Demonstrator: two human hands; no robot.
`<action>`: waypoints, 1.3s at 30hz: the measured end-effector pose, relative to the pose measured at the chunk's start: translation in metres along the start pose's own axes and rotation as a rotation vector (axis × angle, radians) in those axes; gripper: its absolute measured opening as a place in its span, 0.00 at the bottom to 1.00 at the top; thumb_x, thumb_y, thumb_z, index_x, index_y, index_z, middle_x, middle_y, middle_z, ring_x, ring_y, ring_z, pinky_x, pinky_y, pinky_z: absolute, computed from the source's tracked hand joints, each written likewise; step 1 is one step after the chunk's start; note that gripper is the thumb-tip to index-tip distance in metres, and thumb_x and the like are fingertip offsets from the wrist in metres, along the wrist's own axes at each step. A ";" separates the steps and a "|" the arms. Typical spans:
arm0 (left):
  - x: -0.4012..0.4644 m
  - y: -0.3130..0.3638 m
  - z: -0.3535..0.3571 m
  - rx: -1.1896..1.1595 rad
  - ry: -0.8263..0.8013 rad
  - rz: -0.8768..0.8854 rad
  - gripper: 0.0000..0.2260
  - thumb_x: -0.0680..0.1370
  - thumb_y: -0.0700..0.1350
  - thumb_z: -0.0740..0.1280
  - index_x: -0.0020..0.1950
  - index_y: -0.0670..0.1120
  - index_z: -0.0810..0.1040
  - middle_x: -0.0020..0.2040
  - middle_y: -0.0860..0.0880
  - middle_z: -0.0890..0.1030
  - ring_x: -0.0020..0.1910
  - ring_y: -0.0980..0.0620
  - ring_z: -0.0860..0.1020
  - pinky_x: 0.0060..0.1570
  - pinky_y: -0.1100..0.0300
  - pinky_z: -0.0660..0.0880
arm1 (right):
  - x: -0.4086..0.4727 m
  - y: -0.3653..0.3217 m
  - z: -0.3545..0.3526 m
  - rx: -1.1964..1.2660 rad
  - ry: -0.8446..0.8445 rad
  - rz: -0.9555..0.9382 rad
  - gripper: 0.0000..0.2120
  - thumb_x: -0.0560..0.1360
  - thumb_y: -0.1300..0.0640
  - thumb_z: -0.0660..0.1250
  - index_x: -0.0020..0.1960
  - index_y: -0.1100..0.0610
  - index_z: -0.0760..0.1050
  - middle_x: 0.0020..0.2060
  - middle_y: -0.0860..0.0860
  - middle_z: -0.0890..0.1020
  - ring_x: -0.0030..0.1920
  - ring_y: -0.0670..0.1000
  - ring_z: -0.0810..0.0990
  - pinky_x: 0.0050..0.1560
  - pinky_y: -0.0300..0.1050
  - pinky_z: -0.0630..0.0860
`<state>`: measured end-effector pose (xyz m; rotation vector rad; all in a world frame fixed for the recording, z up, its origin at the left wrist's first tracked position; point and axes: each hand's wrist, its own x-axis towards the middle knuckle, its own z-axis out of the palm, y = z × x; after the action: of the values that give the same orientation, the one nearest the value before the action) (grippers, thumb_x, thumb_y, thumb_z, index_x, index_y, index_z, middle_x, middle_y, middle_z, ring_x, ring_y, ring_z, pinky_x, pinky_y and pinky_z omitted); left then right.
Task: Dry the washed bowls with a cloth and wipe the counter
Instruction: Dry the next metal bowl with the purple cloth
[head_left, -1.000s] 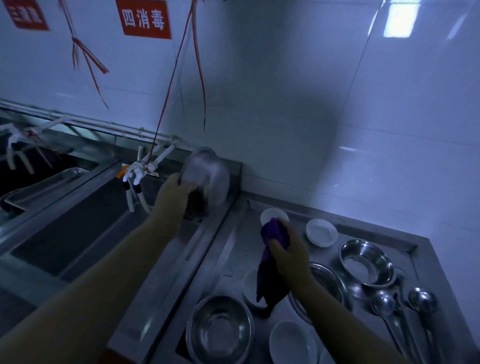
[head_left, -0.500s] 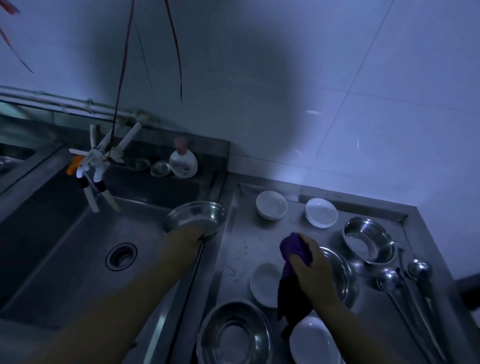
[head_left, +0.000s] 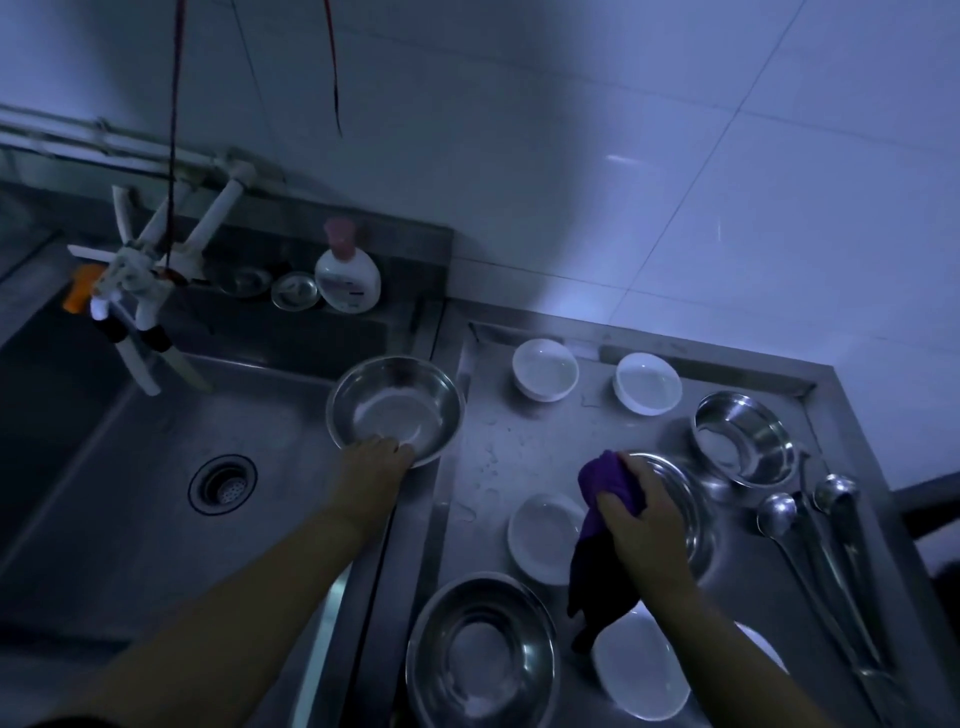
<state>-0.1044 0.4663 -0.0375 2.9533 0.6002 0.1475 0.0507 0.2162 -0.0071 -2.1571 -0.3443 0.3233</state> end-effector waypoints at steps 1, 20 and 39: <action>0.003 -0.002 0.003 -0.009 0.000 -0.020 0.17 0.46 0.31 0.79 0.29 0.42 0.77 0.24 0.45 0.74 0.22 0.46 0.74 0.20 0.62 0.67 | -0.001 0.001 0.001 0.001 -0.003 0.006 0.23 0.72 0.65 0.69 0.66 0.54 0.72 0.55 0.50 0.76 0.55 0.52 0.74 0.58 0.47 0.70; -0.002 0.002 0.011 0.004 0.103 0.038 0.18 0.47 0.28 0.76 0.27 0.41 0.73 0.24 0.45 0.72 0.20 0.45 0.71 0.22 0.63 0.62 | -0.017 0.002 -0.012 -0.001 0.036 0.030 0.23 0.73 0.64 0.68 0.66 0.53 0.71 0.53 0.46 0.73 0.53 0.48 0.71 0.54 0.42 0.66; -0.088 0.073 0.058 -0.236 -0.566 -0.105 0.10 0.77 0.54 0.61 0.40 0.52 0.64 0.53 0.47 0.78 0.52 0.48 0.77 0.42 0.58 0.68 | -0.048 0.043 -0.050 0.045 0.116 0.099 0.23 0.72 0.63 0.67 0.64 0.48 0.72 0.54 0.48 0.76 0.52 0.51 0.75 0.52 0.45 0.70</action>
<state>-0.1500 0.3587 -0.0906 2.5476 0.5957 -0.5657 0.0297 0.1371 -0.0097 -2.1419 -0.1634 0.2574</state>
